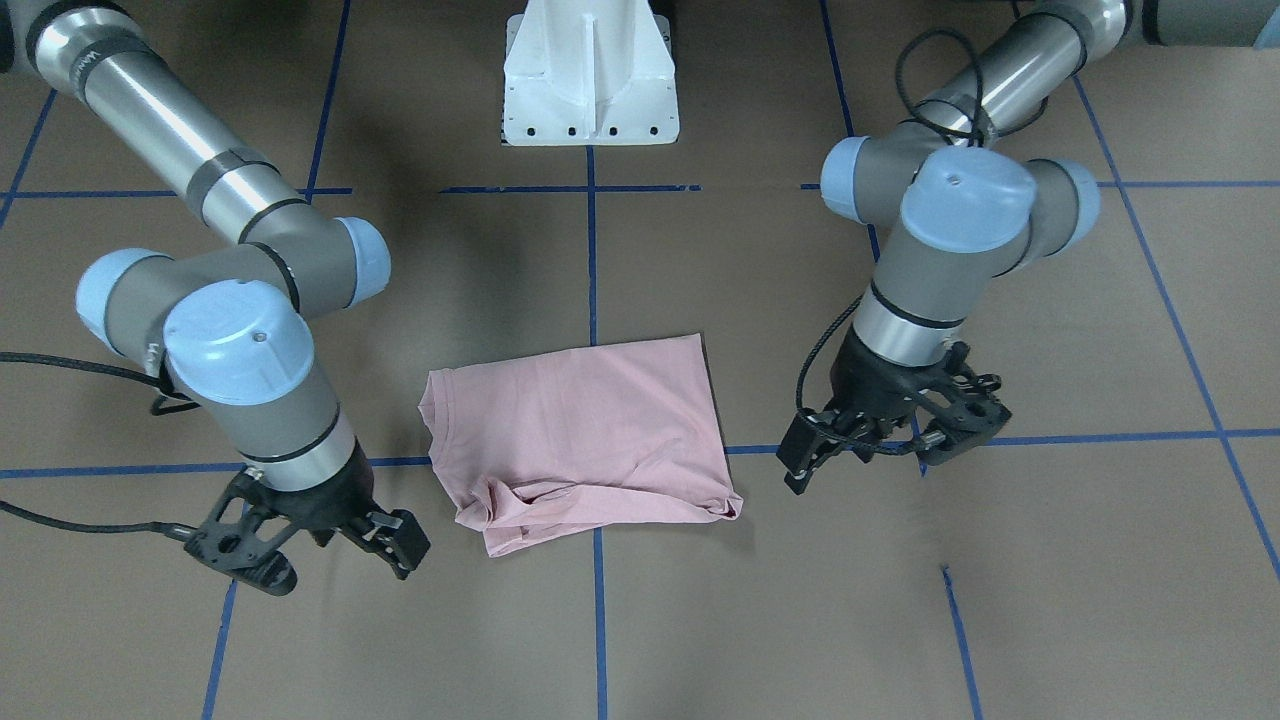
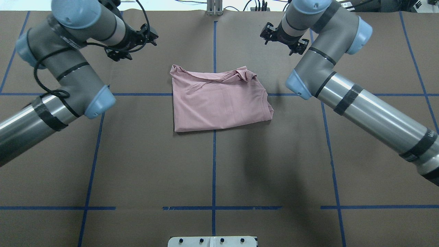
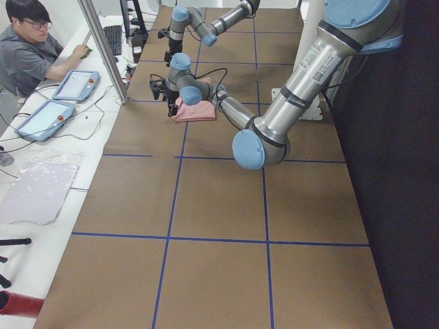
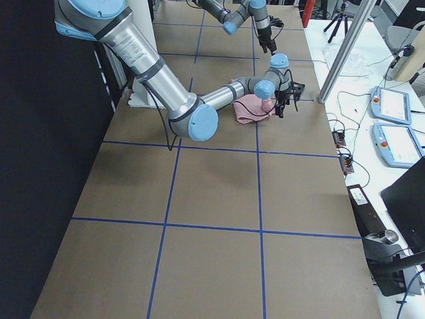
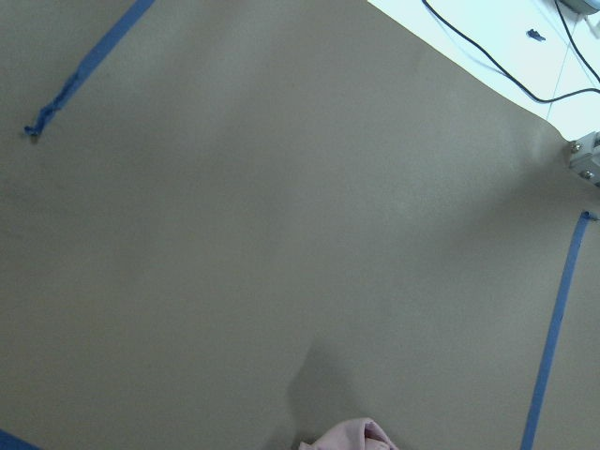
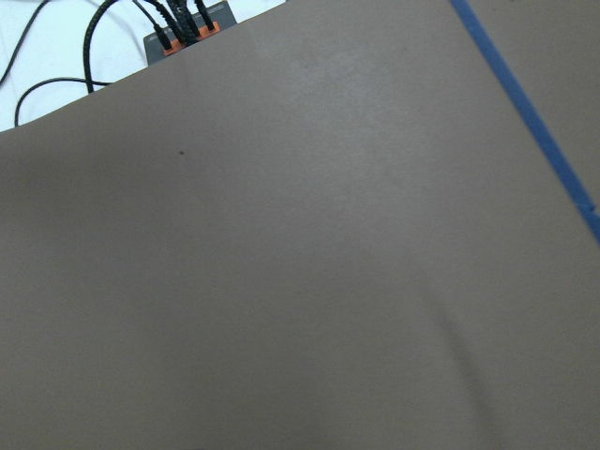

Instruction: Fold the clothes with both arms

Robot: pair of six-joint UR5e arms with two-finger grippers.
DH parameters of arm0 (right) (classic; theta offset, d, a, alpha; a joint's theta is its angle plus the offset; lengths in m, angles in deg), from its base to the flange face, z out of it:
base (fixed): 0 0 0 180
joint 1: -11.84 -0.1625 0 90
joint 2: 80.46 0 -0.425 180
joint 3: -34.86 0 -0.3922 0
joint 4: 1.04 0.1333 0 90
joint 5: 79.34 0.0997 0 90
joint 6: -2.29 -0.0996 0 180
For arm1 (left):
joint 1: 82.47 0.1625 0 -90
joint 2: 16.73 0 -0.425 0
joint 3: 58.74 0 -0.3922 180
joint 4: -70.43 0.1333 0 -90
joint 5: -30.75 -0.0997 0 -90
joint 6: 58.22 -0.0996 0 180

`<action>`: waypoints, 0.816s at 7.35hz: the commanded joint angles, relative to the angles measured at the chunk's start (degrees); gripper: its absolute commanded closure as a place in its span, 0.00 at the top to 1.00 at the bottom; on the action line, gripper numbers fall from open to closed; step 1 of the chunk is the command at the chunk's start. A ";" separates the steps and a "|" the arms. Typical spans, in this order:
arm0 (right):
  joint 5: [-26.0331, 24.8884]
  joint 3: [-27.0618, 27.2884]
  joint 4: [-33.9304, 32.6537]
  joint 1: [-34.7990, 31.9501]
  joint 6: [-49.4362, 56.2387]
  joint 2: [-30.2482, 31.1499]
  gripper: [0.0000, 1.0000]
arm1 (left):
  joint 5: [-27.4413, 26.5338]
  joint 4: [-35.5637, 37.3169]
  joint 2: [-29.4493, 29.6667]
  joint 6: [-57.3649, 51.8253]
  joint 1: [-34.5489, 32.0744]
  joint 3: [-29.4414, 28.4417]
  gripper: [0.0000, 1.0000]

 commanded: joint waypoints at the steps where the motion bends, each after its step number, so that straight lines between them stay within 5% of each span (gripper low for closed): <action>1: 1.18 16.22 -17.27 -6.46 24.92 10.74 1.00 | 5.18 4.85 -6.21 -17.80 -8.83 6.07 1.00; 3: 8.42 24.35 -19.89 -15.22 43.05 22.68 1.00 | 6.34 15.46 -11.74 -36.34 -14.99 13.79 1.00; 6: 19.44 24.29 -20.24 -30.71 71.99 35.19 1.00 | 12.13 23.34 -18.85 -69.11 -28.25 15.67 1.00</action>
